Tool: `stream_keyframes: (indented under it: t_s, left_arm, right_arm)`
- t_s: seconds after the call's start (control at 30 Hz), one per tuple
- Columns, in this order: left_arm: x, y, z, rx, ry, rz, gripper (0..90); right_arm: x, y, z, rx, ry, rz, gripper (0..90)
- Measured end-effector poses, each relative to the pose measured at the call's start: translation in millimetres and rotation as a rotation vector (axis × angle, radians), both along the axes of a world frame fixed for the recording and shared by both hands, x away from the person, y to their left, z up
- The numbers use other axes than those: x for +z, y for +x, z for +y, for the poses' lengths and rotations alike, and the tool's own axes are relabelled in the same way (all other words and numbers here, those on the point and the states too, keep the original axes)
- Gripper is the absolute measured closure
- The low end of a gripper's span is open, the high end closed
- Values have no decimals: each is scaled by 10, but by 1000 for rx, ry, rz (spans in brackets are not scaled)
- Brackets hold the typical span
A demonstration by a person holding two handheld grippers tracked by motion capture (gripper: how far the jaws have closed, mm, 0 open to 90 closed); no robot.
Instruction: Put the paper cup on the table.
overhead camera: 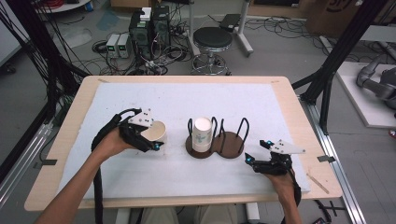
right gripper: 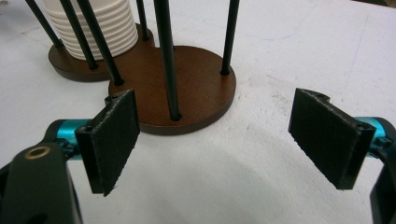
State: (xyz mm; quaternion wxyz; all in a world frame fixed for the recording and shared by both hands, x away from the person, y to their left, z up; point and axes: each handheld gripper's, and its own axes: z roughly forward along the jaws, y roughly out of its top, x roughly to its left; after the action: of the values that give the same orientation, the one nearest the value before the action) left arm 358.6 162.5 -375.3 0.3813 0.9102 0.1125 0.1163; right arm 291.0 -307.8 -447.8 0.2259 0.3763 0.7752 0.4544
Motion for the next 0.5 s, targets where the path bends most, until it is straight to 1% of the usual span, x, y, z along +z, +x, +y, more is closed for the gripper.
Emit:
stream_keyframes:
  t_s: [0.03, 0.1, 0.2, 0.27, 0.37, 0.47, 0.5]
  left_arm:
    - [-1, 0, -4, 3, -5, 2, 299]
    - [-1, 8, -7, -1, 4, 2, 299]
    - [-12, 22, -30, 9, 13, 4, 299]
    - [-29, 40, -59, 16, 43, 2, 299]
    - [-68, 75, -94, 29, 58, 7, 299]
    - [-105, 111, -123, 31, 66, 12, 299]
    - [-112, 123, -132, 30, 76, 10, 299]
  right_arm:
    - [2, -5, -1, -3, 4, 5, 166]
    - [1, -3, -2, -6, 3, 5, 166]
    - [-1, -3, -2, -7, 2, 5, 167]
    - [-2, -6, -1, -12, 5, 3, 166]
    - [-2, -9, 0, -14, 3, 5, 167]
    - [-4, -4, 1, -13, 0, 1, 167]
    - [-5, -4, 0, -12, 1, 1, 167]
